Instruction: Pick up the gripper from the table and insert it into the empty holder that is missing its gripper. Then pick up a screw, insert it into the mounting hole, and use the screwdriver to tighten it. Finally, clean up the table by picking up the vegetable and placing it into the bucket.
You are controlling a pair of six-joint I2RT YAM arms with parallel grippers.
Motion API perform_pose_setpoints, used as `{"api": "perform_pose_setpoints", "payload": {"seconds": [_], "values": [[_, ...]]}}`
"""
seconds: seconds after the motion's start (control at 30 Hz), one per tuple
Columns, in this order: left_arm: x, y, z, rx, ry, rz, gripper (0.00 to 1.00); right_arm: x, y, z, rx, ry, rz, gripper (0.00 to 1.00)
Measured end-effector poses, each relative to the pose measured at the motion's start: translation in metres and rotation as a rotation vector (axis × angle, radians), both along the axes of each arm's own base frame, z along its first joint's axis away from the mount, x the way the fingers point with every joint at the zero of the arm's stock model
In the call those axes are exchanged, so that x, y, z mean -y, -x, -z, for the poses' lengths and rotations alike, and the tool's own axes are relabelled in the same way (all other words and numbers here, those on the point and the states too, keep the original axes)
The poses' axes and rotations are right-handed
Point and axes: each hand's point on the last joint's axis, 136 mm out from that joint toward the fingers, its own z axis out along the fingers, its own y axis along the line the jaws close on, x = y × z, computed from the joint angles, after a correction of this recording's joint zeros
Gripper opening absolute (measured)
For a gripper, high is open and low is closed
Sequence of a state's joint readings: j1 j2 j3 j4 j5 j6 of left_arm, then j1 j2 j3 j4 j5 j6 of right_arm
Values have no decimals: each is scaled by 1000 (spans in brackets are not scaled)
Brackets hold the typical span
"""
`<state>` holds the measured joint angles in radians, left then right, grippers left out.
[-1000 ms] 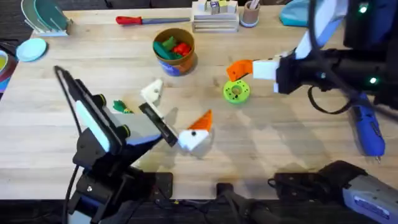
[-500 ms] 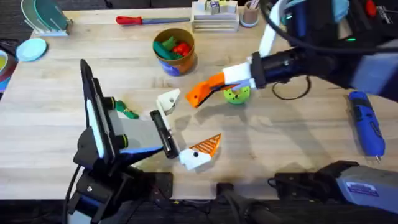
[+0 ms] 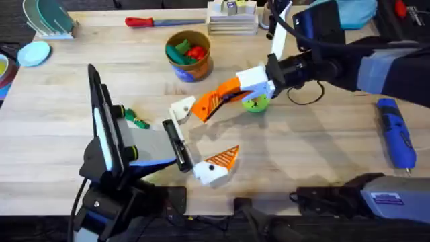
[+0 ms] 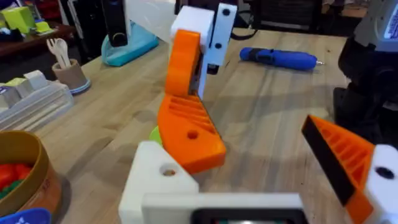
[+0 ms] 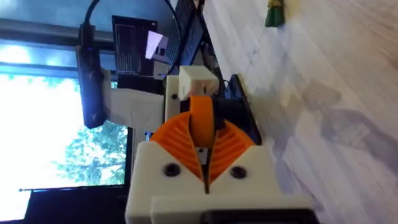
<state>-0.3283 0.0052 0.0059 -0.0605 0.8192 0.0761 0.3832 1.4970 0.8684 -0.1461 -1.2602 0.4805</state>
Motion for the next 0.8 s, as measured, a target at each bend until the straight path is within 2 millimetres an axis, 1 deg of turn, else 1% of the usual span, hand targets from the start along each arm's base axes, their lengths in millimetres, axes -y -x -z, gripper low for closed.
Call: {"api": "perform_pose_setpoints", "payload": {"seconds": [0.1,0.3,0.4,0.53,0.63,0.8], "values": [[0,0,0,0,0,0,993,-1,-3,-3,-1,-5,8,9],[-1,-1,0,0,0,-7,993,-5,-4,2,-39,33,31,9],[-1,-3,-2,9,3,-19,993,-9,-7,1,-36,35,42,9],[-5,-10,-5,6,19,-61,993,-17,-15,1,-37,25,57,9],[-10,-18,-5,-43,42,-117,993,-25,-20,5,-53,31,72,9],[-15,-26,-4,-96,69,-173,992,-39,-22,14,-101,75,115,8]]}}
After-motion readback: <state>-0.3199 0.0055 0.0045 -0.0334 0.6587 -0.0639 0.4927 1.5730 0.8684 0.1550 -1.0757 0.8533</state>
